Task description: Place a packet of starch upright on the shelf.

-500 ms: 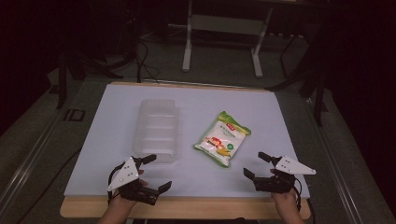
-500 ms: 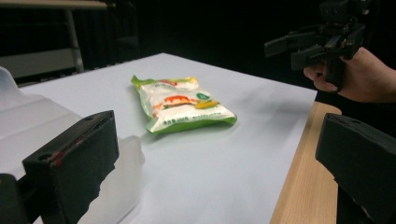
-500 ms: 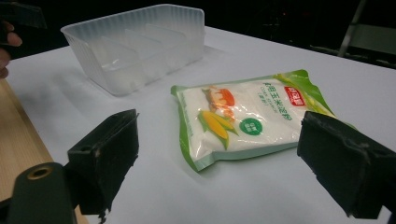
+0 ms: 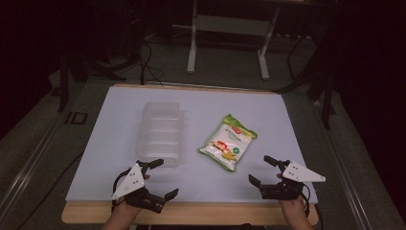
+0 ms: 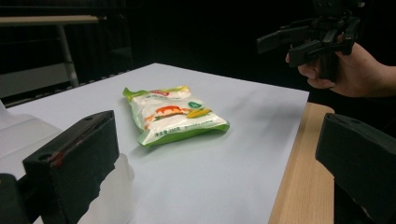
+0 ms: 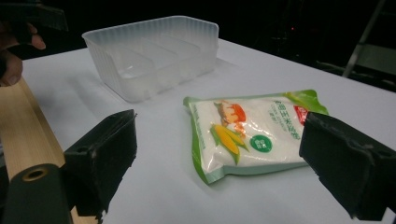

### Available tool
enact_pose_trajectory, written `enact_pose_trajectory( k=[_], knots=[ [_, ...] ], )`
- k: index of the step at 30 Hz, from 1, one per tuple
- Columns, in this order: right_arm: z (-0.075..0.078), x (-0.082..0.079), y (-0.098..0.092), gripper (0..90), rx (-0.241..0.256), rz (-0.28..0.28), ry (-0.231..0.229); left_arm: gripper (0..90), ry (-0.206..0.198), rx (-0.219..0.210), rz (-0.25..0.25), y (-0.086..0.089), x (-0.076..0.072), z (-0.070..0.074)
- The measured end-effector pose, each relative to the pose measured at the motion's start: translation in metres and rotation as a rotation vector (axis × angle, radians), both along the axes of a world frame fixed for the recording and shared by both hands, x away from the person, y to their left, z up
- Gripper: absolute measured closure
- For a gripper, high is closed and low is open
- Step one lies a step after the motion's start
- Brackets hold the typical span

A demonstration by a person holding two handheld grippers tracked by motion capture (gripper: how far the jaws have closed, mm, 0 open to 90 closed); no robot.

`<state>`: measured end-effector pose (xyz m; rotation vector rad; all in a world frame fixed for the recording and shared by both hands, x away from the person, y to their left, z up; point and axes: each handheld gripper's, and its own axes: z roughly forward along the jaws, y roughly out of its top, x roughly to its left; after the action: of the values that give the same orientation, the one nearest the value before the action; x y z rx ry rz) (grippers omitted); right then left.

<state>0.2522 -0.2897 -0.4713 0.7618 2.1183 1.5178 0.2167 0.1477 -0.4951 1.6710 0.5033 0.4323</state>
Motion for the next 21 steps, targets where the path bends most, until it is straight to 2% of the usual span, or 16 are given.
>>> enact_pose_trajectory(
  k=[5,8,9,13,15,19,21],
  knots=[
    [0.009,-0.004,0.006,10.9,0.024,0.03,-0.002,0.0,0.011,-0.007,0.001,-0.001,-0.001,0.002],
    [0.014,-0.006,0.01,10.9,0.014,0.038,-0.026,0.0,0.01,-0.009,0.001,-0.001,-0.001,0.003],
    [0.018,-0.005,0.014,10.3,0.009,0.05,-0.047,0.0,-0.002,0.01,0.012,-0.002,-0.001,0.004],
    [0.027,-0.002,0.018,10.3,-0.014,0.028,-0.084,0.0,0.026,0.038,0.013,-0.003,-0.001,0.008],
    [0.033,0.0,0.019,10.3,-0.014,0.02,-0.095,0.0,0.019,0.046,0.026,-0.004,-0.001,0.009],
    [0.043,0.005,0.018,10.4,-0.036,-0.005,-0.132,0.0,0.018,0.026,0.019,-0.003,-0.002,0.01],
    [0.046,0.01,0.017,10.4,-0.047,-0.009,-0.152,0.0,0.015,0.031,0.03,-0.004,-0.003,0.011]
  ],
)
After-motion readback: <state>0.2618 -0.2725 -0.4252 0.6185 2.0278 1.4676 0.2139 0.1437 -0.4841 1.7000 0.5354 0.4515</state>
